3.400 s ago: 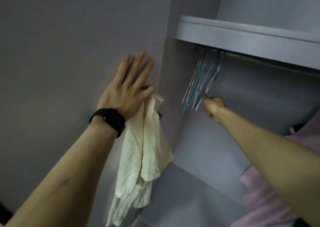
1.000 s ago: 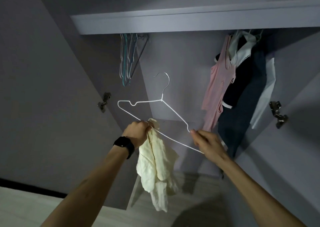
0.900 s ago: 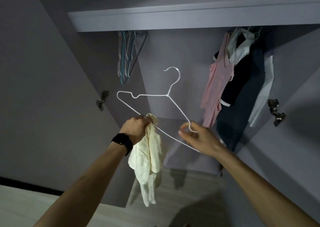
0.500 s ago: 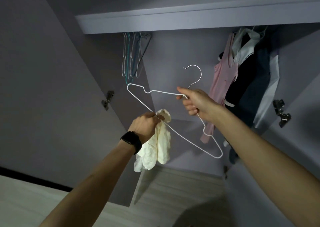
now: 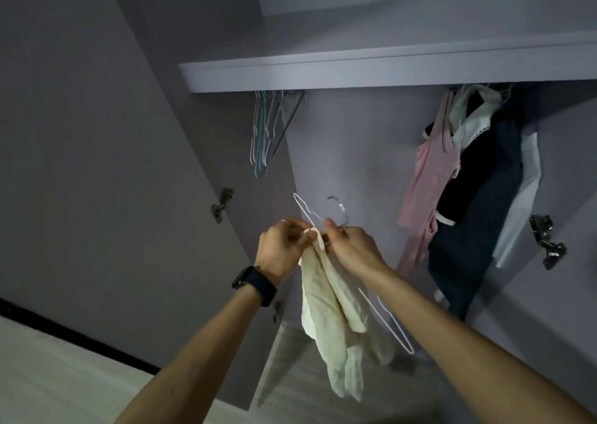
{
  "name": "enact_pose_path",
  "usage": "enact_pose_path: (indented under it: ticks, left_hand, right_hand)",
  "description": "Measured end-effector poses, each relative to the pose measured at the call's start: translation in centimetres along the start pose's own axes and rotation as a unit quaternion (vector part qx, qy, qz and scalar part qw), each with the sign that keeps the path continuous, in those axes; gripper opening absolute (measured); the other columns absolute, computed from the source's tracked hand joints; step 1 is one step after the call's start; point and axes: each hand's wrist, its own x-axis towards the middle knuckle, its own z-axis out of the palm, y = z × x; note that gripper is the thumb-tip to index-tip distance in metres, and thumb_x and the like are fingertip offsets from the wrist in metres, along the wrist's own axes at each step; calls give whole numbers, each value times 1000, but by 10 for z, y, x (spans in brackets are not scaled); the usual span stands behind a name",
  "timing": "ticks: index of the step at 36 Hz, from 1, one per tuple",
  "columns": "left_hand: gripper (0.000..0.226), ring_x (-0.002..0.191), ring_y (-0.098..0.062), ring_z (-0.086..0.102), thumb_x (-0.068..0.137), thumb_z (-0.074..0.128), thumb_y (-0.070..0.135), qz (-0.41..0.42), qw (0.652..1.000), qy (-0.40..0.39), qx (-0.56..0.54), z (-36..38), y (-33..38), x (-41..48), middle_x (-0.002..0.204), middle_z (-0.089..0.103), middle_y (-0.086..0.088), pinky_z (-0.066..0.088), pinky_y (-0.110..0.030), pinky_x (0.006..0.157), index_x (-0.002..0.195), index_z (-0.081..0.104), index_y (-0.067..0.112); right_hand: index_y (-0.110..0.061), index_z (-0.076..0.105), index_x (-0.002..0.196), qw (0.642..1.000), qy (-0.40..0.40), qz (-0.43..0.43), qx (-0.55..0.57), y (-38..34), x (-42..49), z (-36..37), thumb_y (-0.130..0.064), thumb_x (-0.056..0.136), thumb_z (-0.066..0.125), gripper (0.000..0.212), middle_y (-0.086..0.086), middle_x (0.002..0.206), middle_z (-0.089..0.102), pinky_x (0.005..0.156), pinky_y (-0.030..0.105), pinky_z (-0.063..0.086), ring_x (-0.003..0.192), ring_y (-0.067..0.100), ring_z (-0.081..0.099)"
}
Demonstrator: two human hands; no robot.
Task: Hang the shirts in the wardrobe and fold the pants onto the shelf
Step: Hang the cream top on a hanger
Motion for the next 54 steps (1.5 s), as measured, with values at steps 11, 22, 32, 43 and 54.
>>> enact_pose_path:
  ticks: [11, 22, 32, 43, 54]
  left_hand:
    - [17, 82, -1, 71, 78, 85, 38, -16, 999, -32, -18, -4, -9, -9, 82, 76, 11, 53, -18, 77, 85, 71, 32]
    - [16, 88, -10, 66, 97, 62, 25, -59, 980, 21, 189, -73, -61, -3, 96, 73, 7, 45, -16, 72, 107, 74, 25]
    - [24, 82, -22, 64, 100, 52, 30, -61, 972, 39, 222, -81, -53, 9, 90, 72, 2, 43, -25, 66, 113, 73, 26]
    - [30, 82, -15, 64, 97, 53, 52, 70, 964, -20, 256, -80, 23, 45, 83, 70, 6, 55, -36, 77, 98, 72, 29]
    - [21, 72, -5, 60, 93, 62, 43, 122, 957, -76, 253, -68, 106, 64, 67, 63, 21, 47, -25, 67, 74, 69, 47]
  right_hand:
    - [-32, 79, 71, 981, -108, 20, 160, 5, 3, 6, -64, 81, 72, 35, -8, 51, 39, 42, 19, 17, 42, 10, 22]
    - [-14, 51, 68, 993, 68, -4, 94, 35, 33, -38, -22, 98, 59, 32, -5, 52, 44, 48, 25, 32, 48, 11, 40]
    - [-15, 49, 69, 995, 96, -5, 39, 39, 39, -48, -25, 98, 56, 32, 0, 69, 57, 63, 35, 39, 68, 20, 52]
    - [-18, 68, 79, 959, 244, 56, 130, 28, 27, -77, -65, 91, 39, 57, 0, 84, 62, 78, 35, 42, 81, 25, 55]
    - [-23, 27, 59, 742, 177, -63, 644, -94, -37, -113, -20, 94, 40, 37, -6, 50, 19, 36, 23, 14, 43, 11, 13]
